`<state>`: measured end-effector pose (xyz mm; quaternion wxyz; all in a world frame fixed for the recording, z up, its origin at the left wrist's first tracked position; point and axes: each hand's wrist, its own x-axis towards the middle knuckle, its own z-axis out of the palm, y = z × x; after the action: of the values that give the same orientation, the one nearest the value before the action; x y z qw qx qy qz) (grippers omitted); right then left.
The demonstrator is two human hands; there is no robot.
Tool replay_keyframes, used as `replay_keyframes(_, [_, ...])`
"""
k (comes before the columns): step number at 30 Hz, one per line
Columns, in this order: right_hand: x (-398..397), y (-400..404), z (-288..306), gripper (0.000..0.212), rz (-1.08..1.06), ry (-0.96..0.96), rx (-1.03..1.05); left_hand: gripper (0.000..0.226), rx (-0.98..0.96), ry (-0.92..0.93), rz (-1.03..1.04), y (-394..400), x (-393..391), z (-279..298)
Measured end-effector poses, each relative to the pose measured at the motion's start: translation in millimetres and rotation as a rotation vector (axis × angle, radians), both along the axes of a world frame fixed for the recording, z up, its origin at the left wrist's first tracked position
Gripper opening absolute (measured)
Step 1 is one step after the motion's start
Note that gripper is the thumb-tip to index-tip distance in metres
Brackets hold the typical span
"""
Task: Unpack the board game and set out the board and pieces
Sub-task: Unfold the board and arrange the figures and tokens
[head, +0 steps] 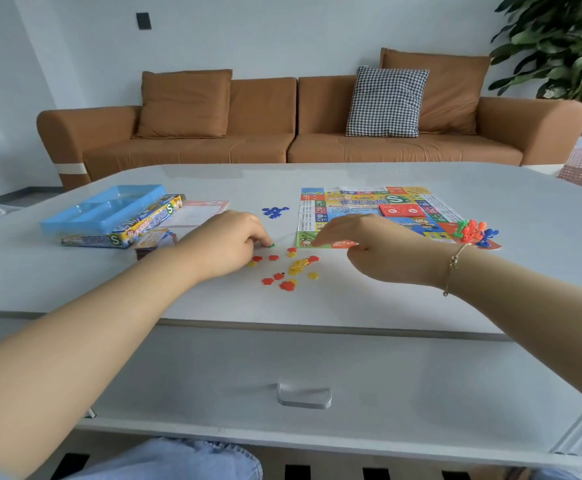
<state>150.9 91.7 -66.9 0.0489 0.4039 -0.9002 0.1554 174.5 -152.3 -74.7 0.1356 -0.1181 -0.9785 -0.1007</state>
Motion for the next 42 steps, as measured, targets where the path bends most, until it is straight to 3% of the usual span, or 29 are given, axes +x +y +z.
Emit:
replay_keyframes(6, [5,-30,4,0.071,0.022,-0.1,0.013,0.047,0.043,-0.009,0.025,-10,2,-2])
replay_keyframes(14, [16,-35,10,0.068,0.078,-0.188,-0.012,0.049,0.084,-0.016,0.033,-14,2,-4])
replay_keyframes(22, [5,-32,2,0.068,-0.003,-0.121,0.042,0.047,0.092,-0.02,0.023,-11,3,-4])
replay_keyframes(27, [3,-24,3,0.066,0.058,-0.097,-0.042,0.051,0.092,-0.019,-0.009,-9,2,-6])
replay_keyframes(31, [2,-1,14,0.062,0.018,0.008,-0.114,0.055,0.095,-0.009,-0.098,3,1,-6])
replay_keyframes(42, [-5,57,12,0.054,-0.102,0.047,-0.215,0.062,0.062,-0.031,-0.241,49,-12,-4])
